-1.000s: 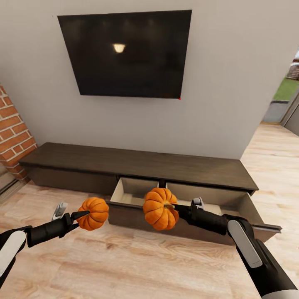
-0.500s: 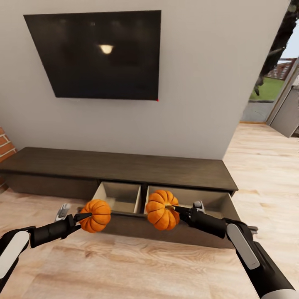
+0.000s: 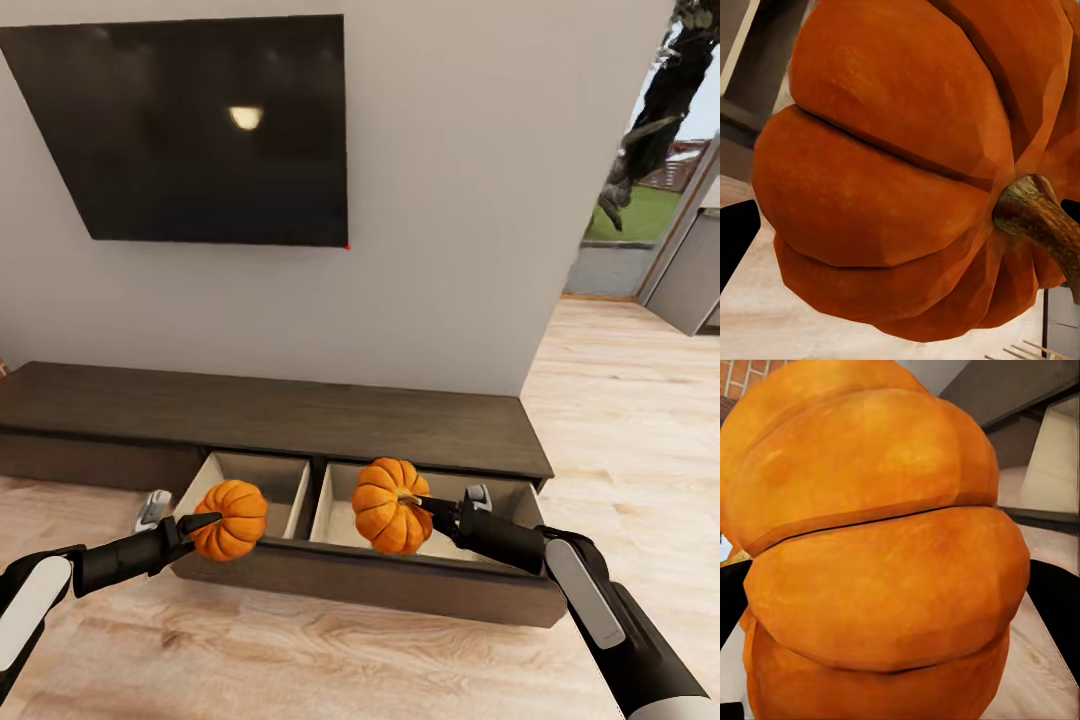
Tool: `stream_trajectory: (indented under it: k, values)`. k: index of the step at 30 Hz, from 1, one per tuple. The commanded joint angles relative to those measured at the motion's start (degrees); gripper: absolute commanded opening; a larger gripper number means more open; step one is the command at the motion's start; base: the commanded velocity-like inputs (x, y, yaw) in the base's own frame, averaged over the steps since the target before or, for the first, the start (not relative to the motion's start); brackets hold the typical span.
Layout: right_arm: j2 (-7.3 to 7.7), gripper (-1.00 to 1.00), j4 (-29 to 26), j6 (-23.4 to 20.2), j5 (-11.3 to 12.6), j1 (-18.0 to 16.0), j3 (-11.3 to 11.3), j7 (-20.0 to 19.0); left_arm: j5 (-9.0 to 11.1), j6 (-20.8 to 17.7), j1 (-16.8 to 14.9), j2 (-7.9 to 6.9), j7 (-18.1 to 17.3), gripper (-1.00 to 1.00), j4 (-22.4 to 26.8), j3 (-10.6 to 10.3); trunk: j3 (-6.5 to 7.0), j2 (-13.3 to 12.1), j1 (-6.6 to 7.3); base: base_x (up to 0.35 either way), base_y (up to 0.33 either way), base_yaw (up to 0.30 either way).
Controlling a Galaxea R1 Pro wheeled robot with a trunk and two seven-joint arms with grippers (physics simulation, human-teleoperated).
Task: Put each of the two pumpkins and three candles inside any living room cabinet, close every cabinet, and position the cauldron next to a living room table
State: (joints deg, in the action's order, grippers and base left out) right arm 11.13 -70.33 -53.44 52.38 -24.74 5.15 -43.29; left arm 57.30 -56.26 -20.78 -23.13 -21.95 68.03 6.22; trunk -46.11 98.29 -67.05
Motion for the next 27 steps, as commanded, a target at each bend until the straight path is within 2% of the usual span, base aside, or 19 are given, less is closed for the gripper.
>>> stream_trajectory:
  k: [1,15,19,21,23,27]
  values:
    - [0.04,-1.00,-0.03,-0.51,0.89,-0.05,0.01,0.08,0.53,-0.42,-0.05,0.01,-0.37,-1.00,0.01,0.10,-0.03,0.02,-0.02,0.223,-0.276,0.000]
    - [0.08,-1.00,0.10,-0.33,0.89,-0.05,0.03,0.05,0.46,-0.43,-0.05,0.01,-0.37,-1.00,0.01,0.10,0.06,0.02,-0.02,0.218,-0.279,0.000]
    - [0.01,-1.00,2.22,-0.45,0.74,-0.05,-0.09,0.60,0.51,-0.43,-0.05,-0.01,-0.37,-1.00,0.03,0.10,0.06,0.02,-0.02,0.184,-0.299,0.000]
    - [-0.03,-1.00,4.86,-0.60,0.71,-0.05,-0.12,2.17,0.52,-0.43,-0.05,0.00,-0.37,-1.00,0.01,0.10,0.06,0.02,-0.02,0.171,-0.294,0.000]
    - [-0.05,-1.00,7.46,-0.84,0.85,-0.05,-0.18,5.51,0.53,-0.43,-0.05,0.00,-0.39,-1.00,0.00,0.09,0.06,0.02,-0.02,0.184,-0.139,0.000]
    - [-0.25,-1.00,8.62,-1.02,0.95,-0.05,-0.21,7.98,0.54,-0.43,-0.05,-0.04,-0.44,-1.00,0.03,0.00,0.06,0.02,-0.02,0.195,0.001,0.000]
